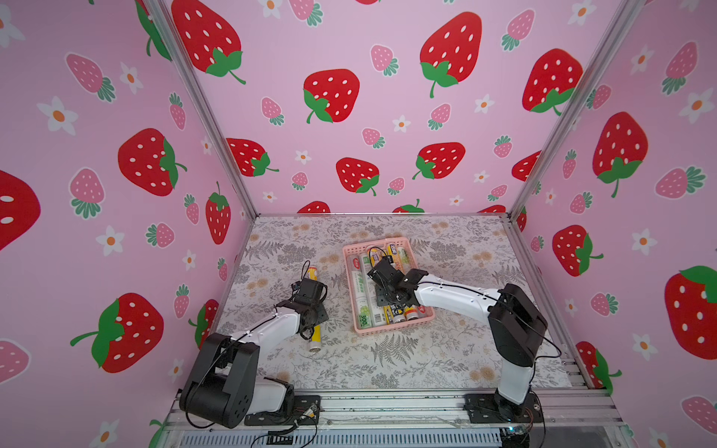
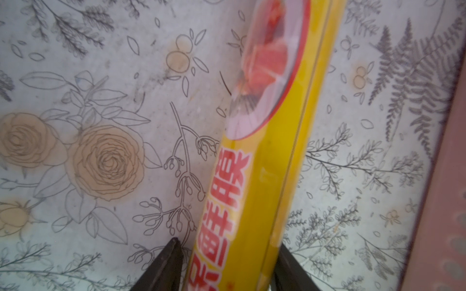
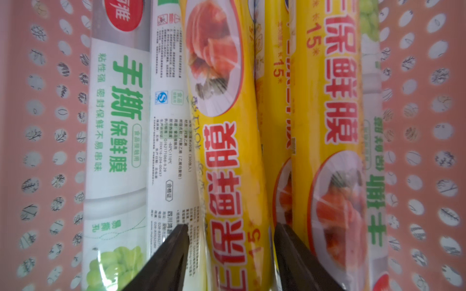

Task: Put the plastic wrap into the basket
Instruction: Adjust the plastic wrap in the basket.

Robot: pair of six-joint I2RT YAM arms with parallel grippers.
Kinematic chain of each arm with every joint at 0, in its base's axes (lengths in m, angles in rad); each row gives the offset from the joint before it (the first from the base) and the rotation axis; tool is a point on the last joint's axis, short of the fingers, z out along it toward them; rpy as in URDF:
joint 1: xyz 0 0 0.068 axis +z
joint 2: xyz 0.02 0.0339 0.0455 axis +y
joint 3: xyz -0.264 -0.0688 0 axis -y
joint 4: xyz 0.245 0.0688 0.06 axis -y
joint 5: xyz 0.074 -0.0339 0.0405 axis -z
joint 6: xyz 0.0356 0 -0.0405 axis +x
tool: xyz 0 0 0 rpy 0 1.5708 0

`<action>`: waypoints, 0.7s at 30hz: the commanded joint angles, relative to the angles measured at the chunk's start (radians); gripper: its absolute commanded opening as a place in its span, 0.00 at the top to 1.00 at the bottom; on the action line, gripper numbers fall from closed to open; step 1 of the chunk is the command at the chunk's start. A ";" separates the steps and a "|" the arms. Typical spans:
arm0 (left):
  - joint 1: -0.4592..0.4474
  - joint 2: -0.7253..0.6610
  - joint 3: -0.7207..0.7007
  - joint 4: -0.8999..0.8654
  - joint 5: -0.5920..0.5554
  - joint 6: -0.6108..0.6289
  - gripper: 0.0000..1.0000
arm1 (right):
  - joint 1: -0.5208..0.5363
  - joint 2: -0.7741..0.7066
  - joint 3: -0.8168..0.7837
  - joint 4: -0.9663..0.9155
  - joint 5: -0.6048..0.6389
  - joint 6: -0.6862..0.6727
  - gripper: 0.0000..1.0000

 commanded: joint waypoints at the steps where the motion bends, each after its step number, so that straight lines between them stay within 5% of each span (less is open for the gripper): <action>1: 0.000 -0.011 -0.006 -0.040 0.036 0.003 0.44 | 0.006 -0.013 0.011 -0.013 0.014 0.003 0.39; 9: -0.005 -0.079 0.007 -0.079 0.043 -0.001 0.55 | 0.004 -0.109 0.018 0.005 0.013 -0.034 0.36; 21: -0.006 -0.204 0.039 -0.189 0.006 -0.002 0.56 | -0.015 -0.364 -0.091 0.035 0.018 -0.076 0.32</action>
